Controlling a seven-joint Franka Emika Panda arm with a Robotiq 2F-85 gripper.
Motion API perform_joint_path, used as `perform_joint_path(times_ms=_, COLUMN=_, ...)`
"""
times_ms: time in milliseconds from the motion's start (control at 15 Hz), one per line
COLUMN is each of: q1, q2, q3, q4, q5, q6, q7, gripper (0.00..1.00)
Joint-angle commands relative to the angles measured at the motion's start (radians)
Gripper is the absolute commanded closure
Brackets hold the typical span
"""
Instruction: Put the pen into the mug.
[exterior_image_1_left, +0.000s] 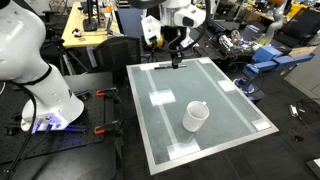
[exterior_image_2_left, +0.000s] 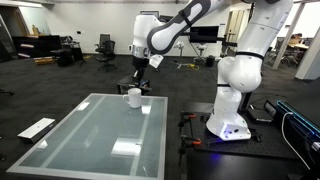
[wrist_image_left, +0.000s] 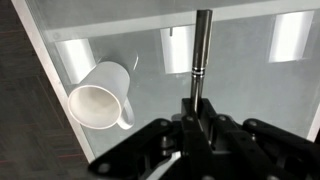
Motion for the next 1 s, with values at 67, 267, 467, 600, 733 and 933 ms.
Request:
perform_joint_path(times_ms=67, q1=-0.029, q2=0.001, q3=0.03, q4=0.001, q5=0.013, q6=-0.002, q7=-0.01, gripper=0.89)
perform_joint_path(times_ms=267, q1=-0.08, q2=-0.022, q3=0.058, q4=-0.017, q5=-0.09, q6=0.025, q7=0.054, gripper=0.97)
perform_joint_path(times_ms=467, q1=-0.124, q2=-0.027, q3=0.083, q4=-0.014, q5=-0.182, q6=0.033, q7=0.111, gripper=0.97)
perform_joint_path(times_ms=600, q1=-0.155, q2=-0.021, q3=0.103, q4=-0.008, q5=-0.254, q6=0.049, q7=0.177, gripper=0.97)
perform_joint_path(times_ms=733, q1=-0.187, q2=-0.011, q3=0.131, q4=0.0, q5=-0.34, q6=0.065, q7=0.266, gripper=0.97)
perform_joint_path(times_ms=933, q1=-0.223, q2=0.005, q3=0.175, q4=0.011, q5=-0.471, q6=0.082, q7=0.406, gripper=0.97)
